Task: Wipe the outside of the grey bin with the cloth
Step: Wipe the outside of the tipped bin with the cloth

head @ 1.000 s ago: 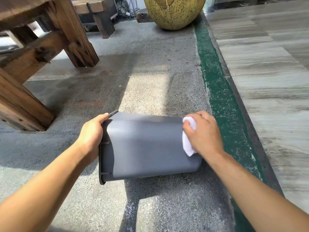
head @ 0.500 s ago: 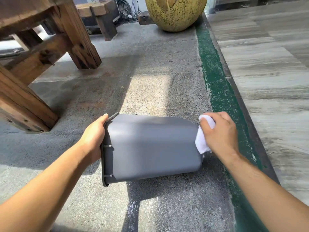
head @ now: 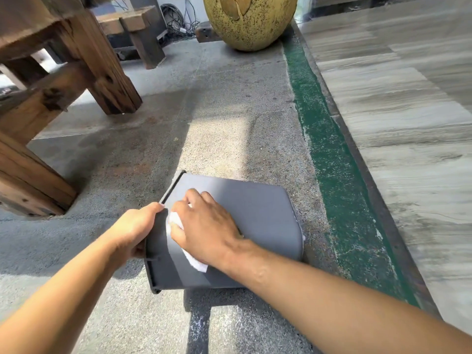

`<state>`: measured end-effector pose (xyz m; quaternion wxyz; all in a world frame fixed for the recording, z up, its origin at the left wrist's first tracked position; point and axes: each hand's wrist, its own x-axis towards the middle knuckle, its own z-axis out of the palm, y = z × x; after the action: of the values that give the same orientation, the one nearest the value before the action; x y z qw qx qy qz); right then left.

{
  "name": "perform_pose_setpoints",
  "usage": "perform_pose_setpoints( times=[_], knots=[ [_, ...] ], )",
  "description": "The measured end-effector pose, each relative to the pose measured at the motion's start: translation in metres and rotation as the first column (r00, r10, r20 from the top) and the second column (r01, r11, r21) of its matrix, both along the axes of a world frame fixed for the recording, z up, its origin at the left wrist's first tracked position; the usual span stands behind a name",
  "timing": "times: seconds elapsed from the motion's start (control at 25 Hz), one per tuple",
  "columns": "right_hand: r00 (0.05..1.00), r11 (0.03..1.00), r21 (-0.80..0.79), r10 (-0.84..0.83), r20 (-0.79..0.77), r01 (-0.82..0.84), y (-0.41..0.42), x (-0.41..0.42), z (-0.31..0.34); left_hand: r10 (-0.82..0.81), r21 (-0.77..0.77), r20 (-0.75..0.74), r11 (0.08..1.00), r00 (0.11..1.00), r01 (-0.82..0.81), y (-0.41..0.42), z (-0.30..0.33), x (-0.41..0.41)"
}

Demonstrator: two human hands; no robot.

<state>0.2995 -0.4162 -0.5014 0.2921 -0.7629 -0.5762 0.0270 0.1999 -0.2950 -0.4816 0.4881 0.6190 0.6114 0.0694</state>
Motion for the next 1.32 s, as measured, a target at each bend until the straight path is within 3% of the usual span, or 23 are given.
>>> perform_pose_setpoints(
  times=[0.12, 0.48, 0.6, 0.8, 0.96, 1.12, 1.32],
  knots=[
    [0.995, 0.995, 0.001, -0.095, -0.022, 0.095, -0.017, 0.02, -0.025, 0.051, 0.056, -0.018, 0.997, 0.999, -0.05, 0.004, -0.008, -0.001],
    [0.864, 0.936, -0.087, -0.349, -0.362, 0.342, -0.103, 0.113, -0.078, 0.098, 0.176, -0.039, 0.98, 0.994, -0.089, 0.019, -0.019, 0.001],
    [0.783, 0.872, -0.082, -0.471, -0.407, 0.482, -0.121, 0.12, -0.101, 0.081, 0.208, -0.063, 0.976, 0.995, -0.066, 0.022, -0.025, -0.001],
    [0.663, 0.751, -0.301, -0.66, -0.353, 0.588, -0.139, 0.121, -0.131, 0.096, 0.204, 0.039, 0.974, 0.995, -0.102, 0.013, -0.02, 0.001],
    [0.528, 0.642, -0.197, -0.738, -0.419, 0.741, -0.139, 0.127, -0.12, 0.12, 0.18, 0.125, 0.973, 0.985, -0.142, 0.001, -0.003, 0.01],
    [0.59, 0.66, -0.008, -0.676, -0.441, 0.751, -0.12, 0.131, -0.076, 0.139, 0.096, 0.222, 0.982, 0.965, -0.163, -0.006, 0.011, 0.02],
    [0.831, 0.799, 0.24, -0.503, -0.235, 0.552, -0.091, 0.119, -0.009, 0.15, 0.062, 0.333, 0.982, 0.931, -0.18, -0.004, 0.037, 0.035]
  ],
)
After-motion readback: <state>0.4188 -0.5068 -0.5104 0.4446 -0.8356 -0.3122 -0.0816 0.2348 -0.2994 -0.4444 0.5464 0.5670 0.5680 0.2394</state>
